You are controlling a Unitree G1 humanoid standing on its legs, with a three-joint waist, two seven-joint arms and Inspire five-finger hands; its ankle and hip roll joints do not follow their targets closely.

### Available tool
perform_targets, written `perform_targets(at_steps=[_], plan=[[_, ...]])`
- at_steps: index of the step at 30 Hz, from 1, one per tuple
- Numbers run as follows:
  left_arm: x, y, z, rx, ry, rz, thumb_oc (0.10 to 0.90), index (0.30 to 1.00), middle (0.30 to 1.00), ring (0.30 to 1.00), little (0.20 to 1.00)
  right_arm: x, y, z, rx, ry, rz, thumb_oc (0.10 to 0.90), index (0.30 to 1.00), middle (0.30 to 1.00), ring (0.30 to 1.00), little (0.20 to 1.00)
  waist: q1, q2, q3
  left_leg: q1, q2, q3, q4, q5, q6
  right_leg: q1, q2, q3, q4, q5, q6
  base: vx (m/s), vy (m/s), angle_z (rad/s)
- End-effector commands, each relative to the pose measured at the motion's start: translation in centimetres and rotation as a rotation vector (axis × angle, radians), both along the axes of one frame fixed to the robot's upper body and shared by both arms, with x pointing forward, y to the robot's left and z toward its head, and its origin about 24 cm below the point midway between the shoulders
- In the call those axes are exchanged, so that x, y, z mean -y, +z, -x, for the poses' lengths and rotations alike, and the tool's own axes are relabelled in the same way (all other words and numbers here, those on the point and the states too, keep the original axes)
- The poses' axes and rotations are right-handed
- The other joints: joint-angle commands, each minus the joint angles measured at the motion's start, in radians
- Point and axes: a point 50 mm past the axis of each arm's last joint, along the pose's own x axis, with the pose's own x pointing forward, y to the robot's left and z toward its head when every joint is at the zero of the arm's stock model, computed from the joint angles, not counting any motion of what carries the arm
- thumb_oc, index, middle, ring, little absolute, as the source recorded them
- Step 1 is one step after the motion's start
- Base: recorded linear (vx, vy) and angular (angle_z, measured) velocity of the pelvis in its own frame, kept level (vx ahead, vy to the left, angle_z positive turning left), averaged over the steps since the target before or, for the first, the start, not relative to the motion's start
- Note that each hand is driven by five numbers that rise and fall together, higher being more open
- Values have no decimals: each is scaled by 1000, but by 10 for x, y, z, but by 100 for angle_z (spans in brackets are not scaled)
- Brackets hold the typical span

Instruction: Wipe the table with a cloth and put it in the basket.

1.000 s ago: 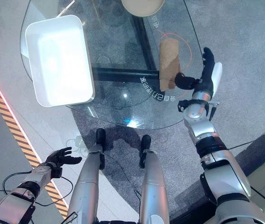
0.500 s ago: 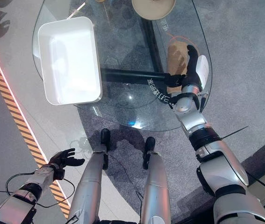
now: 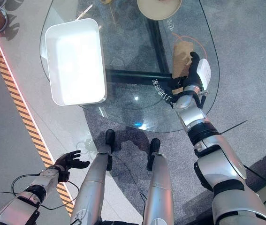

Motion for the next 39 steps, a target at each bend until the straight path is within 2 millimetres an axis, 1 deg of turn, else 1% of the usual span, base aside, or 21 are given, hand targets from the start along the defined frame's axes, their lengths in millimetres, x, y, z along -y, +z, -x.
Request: perform_targets(at_steps=[1, 7, 15, 23, 31, 39], plan=[[3, -19, 23, -61, 23, 6, 800, 900, 900, 900, 900, 0, 59, -3, 162, 6, 11, 800, 900, 900, 900, 900, 6, 42, -21, -6, -17, 39, 94, -82, 54, 22, -16, -47, -76, 69, -15, 0, 0, 0], [8, -20, 22, -62, 16, 13, 800, 900, 900, 900, 900, 0, 55, -6, 118, -1, -9, 800, 900, 900, 900, 900, 12, 53, -21, -13, -21, 39, 91, -78, 55, 10, -17, -47, -72, 70, -16, 0, 0, 0], [11, -21, 21, -65, 10, 20, 800, 900, 900, 900, 900, 0, 54, -7, 89, -25, 18, 800, 900, 900, 900, 900, 18, 61, -21, -24, -24, 39, 87, -73, 59, -8, -20, -49, -66, 74, -14, 0, 0, 0], [15, -23, 23, -64, 6, 26, 800, 900, 900, 900, 900, 7, 57, -6, 95, -100, 81, 800, 900, 900, 900, 900, 23, 70, -21, -35, -25, 38, 87, -70, 61, -21, -23, -49, -62, 76, -11, 0, 0, 0], [17, -23, 22, -63, -5, 33, 800, 900, 900, 900, 900, 16, 55, -5, 56, -155, 144, 800, 900, 900, 900, 900, 26, 77, -21, -43, -27, 38, 84, -67, 64, -33, -25, -50, -62, 82, -10, 0, 0, 0], [18, -22, 21, -58, -6, 36, 800, 900, 900, 900, 900, 18, 52, -5, 49, -170, 166, 800, 900, 900, 900, 900, 27, 81, -21, -48, -30, 39, 79, -65, 65, -38, -24, -51, -66, 86, -6, 0, 0, 0]])
